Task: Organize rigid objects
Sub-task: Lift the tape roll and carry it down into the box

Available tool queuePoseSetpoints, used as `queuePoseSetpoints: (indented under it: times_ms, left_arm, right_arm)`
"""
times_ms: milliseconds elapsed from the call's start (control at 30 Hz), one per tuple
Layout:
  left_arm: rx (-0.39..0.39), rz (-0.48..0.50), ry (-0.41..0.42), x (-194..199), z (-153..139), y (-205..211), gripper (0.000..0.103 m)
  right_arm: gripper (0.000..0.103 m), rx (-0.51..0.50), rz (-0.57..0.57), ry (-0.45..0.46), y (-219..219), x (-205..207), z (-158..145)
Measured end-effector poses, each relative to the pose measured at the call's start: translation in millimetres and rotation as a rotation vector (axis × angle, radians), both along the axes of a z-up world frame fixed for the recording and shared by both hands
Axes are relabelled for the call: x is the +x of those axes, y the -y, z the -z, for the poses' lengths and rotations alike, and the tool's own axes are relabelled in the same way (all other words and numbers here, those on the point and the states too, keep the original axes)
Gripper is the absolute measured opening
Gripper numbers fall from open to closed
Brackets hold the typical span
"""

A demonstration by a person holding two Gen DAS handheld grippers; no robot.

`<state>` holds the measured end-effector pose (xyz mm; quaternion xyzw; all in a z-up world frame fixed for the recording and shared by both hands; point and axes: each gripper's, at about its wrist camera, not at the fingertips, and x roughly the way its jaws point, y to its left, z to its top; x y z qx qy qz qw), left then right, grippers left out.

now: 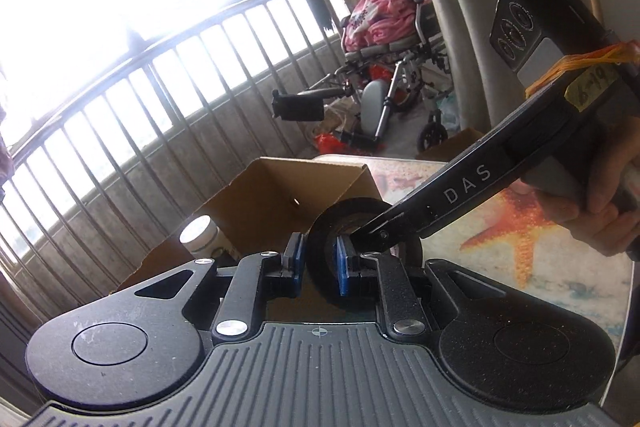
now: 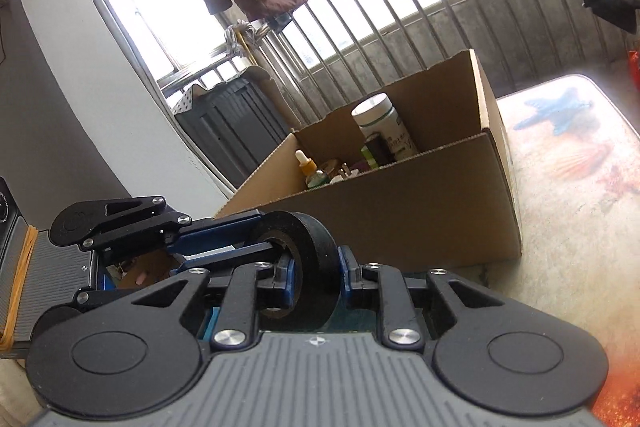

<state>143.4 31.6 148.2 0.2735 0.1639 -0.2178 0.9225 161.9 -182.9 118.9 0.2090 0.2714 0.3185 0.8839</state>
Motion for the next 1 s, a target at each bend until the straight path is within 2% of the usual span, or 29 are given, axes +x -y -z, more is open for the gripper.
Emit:
queuePoseSetpoints:
  times_ms: [67,167,267,400,500,567,633,767,867,1000]
  left_arm:
    - [-0.004,0.021,0.014,10.6,-16.4,-5.5,0.015]
    - [-0.018,0.039,-0.03,52.0,-33.2,-15.6,0.015]
    - [-0.027,0.039,-0.107,107.2,-38.2,-22.0,0.015]
    - [-0.032,0.03,-0.22,170.7,-28.3,-21.3,0.015]
    - [-0.009,0.025,-0.301,200.2,-11.2,-20.9,0.015]
    - [0.029,0.027,-0.348,212.0,2.5,-19.7,0.015]
    - [0.027,0.023,-0.398,219.4,13.9,-26.0,0.015]
    - [0.038,0.026,-0.471,215.8,24.2,-39.5,0.015]
    - [0.071,0.021,-0.52,211.5,29.5,-45.9,0.016]
    - [0.12,0.016,-0.544,209.3,36.5,-49.4,0.015]
  right_arm:
    - [0.023,-0.009,0.018,0.041,-3.8,0.5,-21.8]
    - [0.023,-0.076,0.033,0.085,-12.6,22.4,-52.6]
    - [0.023,-0.165,0.042,0.065,-19.6,63.8,-72.7]
    - [0.023,-0.302,0.046,-0.034,-31.1,132.3,-82.4]
    - [0.023,-0.367,0.041,-0.139,-36.8,176.3,-73.7]
    - [0.023,-0.431,0.039,-0.198,-44.5,198.6,-61.8]
    - [0.023,-0.491,0.024,-0.255,-49.8,210.1,-47.7]
    - [0.023,-0.492,-0.033,-0.377,-53.7,228.1,-23.5]
    - [0.023,-0.511,-0.1,-0.429,-66.3,230.3,-13.1]
    - [0.024,-0.535,-0.154,-0.486,-82.3,235.9,-3.2]
